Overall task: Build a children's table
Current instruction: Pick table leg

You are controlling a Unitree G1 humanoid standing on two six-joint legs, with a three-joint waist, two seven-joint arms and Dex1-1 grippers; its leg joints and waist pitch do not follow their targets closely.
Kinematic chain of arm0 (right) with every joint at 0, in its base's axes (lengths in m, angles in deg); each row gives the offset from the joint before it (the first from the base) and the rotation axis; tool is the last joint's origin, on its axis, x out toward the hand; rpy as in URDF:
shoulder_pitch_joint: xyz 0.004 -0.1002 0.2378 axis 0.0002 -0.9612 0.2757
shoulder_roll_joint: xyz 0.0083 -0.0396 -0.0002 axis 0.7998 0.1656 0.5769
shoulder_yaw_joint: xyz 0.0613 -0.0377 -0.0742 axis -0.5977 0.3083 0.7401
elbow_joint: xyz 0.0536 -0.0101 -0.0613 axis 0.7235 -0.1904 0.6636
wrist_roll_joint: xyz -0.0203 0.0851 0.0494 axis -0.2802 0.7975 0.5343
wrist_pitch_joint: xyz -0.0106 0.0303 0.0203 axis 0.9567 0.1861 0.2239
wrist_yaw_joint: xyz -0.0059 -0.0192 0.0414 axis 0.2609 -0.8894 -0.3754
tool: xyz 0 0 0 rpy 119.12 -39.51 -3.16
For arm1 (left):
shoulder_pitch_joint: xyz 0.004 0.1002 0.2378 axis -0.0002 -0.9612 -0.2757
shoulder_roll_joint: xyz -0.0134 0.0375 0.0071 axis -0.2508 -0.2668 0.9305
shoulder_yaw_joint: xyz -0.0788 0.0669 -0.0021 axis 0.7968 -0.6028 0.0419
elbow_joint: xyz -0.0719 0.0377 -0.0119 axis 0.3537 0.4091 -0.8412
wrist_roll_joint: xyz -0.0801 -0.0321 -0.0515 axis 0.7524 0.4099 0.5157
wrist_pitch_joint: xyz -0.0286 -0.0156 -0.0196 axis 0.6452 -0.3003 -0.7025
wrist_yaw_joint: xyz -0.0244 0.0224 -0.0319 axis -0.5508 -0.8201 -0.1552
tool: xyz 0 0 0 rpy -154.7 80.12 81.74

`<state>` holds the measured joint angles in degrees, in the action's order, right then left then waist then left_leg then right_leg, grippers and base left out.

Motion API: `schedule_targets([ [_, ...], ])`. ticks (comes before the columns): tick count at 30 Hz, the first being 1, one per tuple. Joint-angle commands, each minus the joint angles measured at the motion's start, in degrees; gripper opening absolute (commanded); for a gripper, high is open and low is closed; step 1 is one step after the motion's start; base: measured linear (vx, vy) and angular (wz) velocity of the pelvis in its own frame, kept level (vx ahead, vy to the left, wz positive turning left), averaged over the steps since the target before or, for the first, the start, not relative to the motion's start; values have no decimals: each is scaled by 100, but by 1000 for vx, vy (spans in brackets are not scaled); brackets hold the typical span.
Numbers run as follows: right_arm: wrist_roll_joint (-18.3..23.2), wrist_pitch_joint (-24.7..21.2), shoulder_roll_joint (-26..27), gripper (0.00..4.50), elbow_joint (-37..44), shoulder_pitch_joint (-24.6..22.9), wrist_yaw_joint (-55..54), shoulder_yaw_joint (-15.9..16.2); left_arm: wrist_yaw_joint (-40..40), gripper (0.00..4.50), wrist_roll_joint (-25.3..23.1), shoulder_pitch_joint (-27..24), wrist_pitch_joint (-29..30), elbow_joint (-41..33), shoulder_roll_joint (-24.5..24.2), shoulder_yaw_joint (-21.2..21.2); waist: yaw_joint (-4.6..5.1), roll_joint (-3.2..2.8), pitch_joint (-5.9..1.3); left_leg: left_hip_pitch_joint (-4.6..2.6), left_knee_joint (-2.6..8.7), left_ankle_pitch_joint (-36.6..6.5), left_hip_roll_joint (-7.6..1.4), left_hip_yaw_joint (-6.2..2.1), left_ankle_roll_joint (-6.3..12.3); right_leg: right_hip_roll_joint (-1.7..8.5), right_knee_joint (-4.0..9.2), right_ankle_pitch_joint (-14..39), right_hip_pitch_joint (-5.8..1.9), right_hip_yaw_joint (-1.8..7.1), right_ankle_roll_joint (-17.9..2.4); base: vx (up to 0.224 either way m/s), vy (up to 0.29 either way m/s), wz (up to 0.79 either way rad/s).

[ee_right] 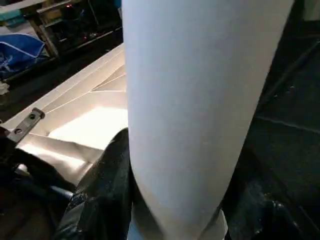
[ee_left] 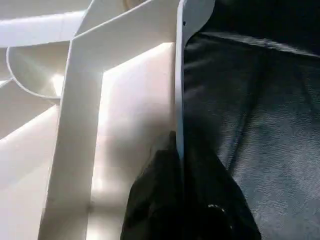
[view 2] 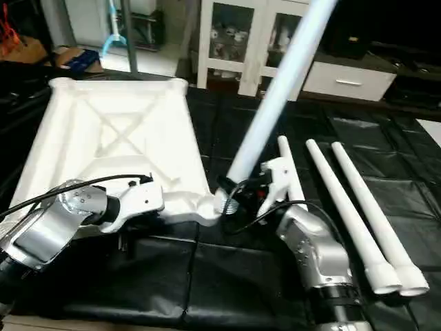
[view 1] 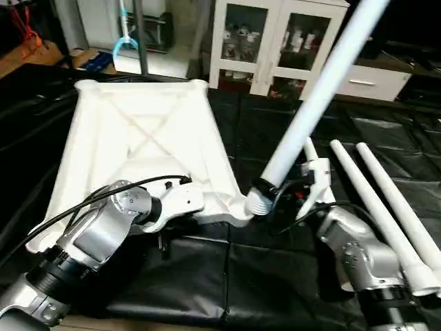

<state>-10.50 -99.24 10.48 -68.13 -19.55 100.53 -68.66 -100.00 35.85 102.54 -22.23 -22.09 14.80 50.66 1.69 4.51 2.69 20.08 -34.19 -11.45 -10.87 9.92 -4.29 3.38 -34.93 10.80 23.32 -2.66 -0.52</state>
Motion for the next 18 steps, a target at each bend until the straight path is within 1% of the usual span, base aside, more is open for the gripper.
schedule_targets([
  [1, -28, 73, -29, 186, -16, 131, 33, -58, 351, 0, -753, -191, 376, 354, -399, -176, -39, -59, -191, 47, 499, -1884, -210, -152, -35, 419, 565, 2824, -173, 245, -665, 0, 0, 0],
  [2, -16, 82, -21, 186, -17, 152, 30, -70, 375, 0, -797, -194, 342, 378, -453, -176, -34, -68, -192, 51, 500, -1847, -212, -147, -37, 413, 549, 2675, -176, 248, -701, 0, 0, 0],
  [3, -2, 87, -13, 186, -15, 171, 24, -83, 390, 0, -808, -200, 315, 392, -485, -166, -28, -67, -186, 49, 501, -1847, -208, -140, -34, 407, 550, 2632, -170, 250, -715, 0, 0, 0],
  [4, 49, 98, 23, 186, -1, 225, -6, -134, 359, 0, -672, -242, 351, 299, -467, -78, -25, -66, -182, 30, 497, -1907, -201, -132, -38, 402, 554, 2642, -157, 250, -734, 0, 0, 0],
  [6, 39, 140, 43, 186, -22, 273, -37, -149, 325, 0, -470, -297, 465, 94, -328, -1, -24, -68, -191, 18, 490, -1854, -208, -122, -40, 407, 546, 2529, -153, 262, -796, 0, 0, 0],
  [7, 36, 166, 56, 186, -49, 299, -44, -157, 258, 0, -327, -325, 290, -7, -233, 3, -29, -73, -197, 17, 489, -1783, -215, -117, -31, 407, 532, 2378, -160, 266, -861, 0, 0, 0],
  [8, 31, 249, 74, 186, -157, 373, -52, -176, 190, 0, -87, -366, 328, -212, 4, 35, -31, -30, -207, 2, 482, -1701, -228, -98, -3, 400, 520, 2171, -153, 273, -941, 0, 0, 0],
  [9, 31, 249, 74, 186, -157, 373, -52, -176, 190, 0, -87, -366, 328, -212, 4, 35, -29, -38, -200, 8, 478, -1658, -220, -85, 7, 398, 502, 2099, -149, 281, -988, 0, 0, 0],
  [10, 42, 291, 89, 186, -248, 436, -39, -195, 151, 0, 56, -374, 565, -328, 191, 18, -74, -70, -226, -22, 457, -1519, -222, -67, 27, 400, 489, 1864, -149, 290, -1061, 0, 0, 0],
  [11, 55, 288, 95, 186, -273, 456, -24, -200, 119, 0, 88, -371, 604, -354, 232, -17, -100, -57, -237, 2, 448, -1266, -215, -45, 72, 393, 450, 1489, -176, 296, -1152, 0, 0, 0],
  [12, 55, 288, 95, 186, -273, 456, -24, -200, 119, 0, 88, -371, 604, -354, 232, -17, -113, -63, -230, -2, 451, -1206, -220, -37, 96, 385, 451, 1388, -173, 295, -1175, 0, 0, 0],
  [13, 104, 231, 82, 186, -237, 467, 131, -165, 96, 0, 204, -368, 645, -376, 324, -12, -137, -35, -229, -28, 437, -1126, -222, -12, 154, 371, 437, 1220, -157, 296, -1217, 0, 0, 0],
  [14, 248, 30, 61, 186, -154, 487, 389, -117, 98, 0, 371, -346, 713, -373, 513, 14, -175, -45, -237, -30, 428, -1018, -216, 1, 202, 365, 415, 1078, -170, 299, -1262, 0, 0, 0],
  [15, 293, -34, 53, 186, -136, 498, 471, -103, 106, 0, 403, -336, 735, -371, 568, 19, -177, -10, -231, -6, 427, -946, -213, 8, 248, 359, 406, 994, -186, 300, -1280, 0, 0, 0],
  [16, 316, -85, 46, 186, -151, 512, 496, -104, 114, 0, 406, -327, 737, -357, 595, 18, -221, -29, -252, 4, 426, -739, -223, -2, 294, 369, 376, 791, -214, 295, -1299, 0, 0, 0],
  [17, 371, -208, 27, 186, -209, 543, 553, -109, 154, 0, 429, -311, 764, -317, 674, 40, -227, -29, -250, 13, 425, -591, -227, -1, 333, 365, 355, 591, -221, 286, -1341, 0, 0, 0],
  [18, 423, -343, -4, 186, -316, 559, 651, -120, 208, 0, 435, -295, 750, -259, 756, 62, -233, -25, -249, 14, 426, -540, -229, -2, 344, 364, 349, 534, -227, 282, -1353, 0, 0, 0],
])
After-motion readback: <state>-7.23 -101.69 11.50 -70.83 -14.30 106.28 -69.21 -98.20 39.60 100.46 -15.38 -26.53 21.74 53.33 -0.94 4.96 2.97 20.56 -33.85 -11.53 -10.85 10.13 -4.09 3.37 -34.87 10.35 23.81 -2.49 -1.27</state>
